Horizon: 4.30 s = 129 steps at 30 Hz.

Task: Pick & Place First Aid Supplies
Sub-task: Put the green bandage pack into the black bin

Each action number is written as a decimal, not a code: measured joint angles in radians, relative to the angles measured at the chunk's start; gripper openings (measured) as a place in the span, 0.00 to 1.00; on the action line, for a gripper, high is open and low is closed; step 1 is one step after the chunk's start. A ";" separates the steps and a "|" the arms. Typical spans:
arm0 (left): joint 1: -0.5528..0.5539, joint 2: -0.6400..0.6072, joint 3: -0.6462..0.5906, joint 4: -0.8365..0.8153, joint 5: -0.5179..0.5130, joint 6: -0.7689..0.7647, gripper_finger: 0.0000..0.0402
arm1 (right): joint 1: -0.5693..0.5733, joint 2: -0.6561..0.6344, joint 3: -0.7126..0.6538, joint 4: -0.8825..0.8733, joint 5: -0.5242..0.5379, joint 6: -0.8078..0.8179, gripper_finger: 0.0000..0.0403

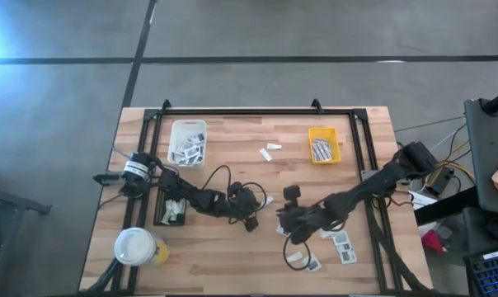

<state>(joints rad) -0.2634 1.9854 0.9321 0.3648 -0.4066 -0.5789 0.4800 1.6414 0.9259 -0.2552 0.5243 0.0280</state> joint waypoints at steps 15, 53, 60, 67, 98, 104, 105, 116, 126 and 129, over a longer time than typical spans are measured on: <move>0.003 0.001 0.000 -0.043 0.038 0.000 0.00 | -0.029 0.223 0.069 -0.018 0.002 -0.122 0.20; 0.002 0.003 -0.002 -0.021 0.111 -0.005 0.00 | -0.093 0.226 0.023 0.118 0.070 -0.398 0.29; 0.001 0.003 -0.002 -0.014 0.113 -0.006 0.00 | -0.104 0.226 0.002 0.117 0.035 -0.401 0.27; 0.001 0.003 -0.002 -0.008 0.119 -0.005 0.00 | -0.106 0.227 -0.009 0.132 0.031 -0.402 0.27; 0.014 -0.018 -0.002 0.023 0.151 0.062 0.00 | -0.103 0.227 -0.028 0.164 0.017 -0.375 0.02; 0.017 -0.057 -0.004 -0.010 0.144 0.104 0.00 | -0.085 0.227 -0.028 0.152 0.022 -0.319 0.02; 0.018 -0.068 -0.004 -0.022 0.143 0.105 0.00 | -0.082 0.227 -0.028 0.147 0.024 -0.302 0.02; 0.020 -0.109 -0.003 -0.041 0.136 0.194 0.06 | -0.049 0.181 -0.016 0.024 0.027 -0.097 0.02; 0.020 -0.109 -0.002 -0.029 0.167 0.202 0.28 | -0.030 0.049 -0.001 -0.183 0.023 0.102 0.02; 0.020 -0.109 -0.001 -0.023 0.230 0.202 0.30 | -0.019 0.000 -0.001 -0.233 0.016 0.177 0.02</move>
<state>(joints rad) -0.2435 1.8767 0.9312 0.3418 -0.1761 -0.3766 0.4611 1.6417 0.9245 -0.4886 0.5407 0.2047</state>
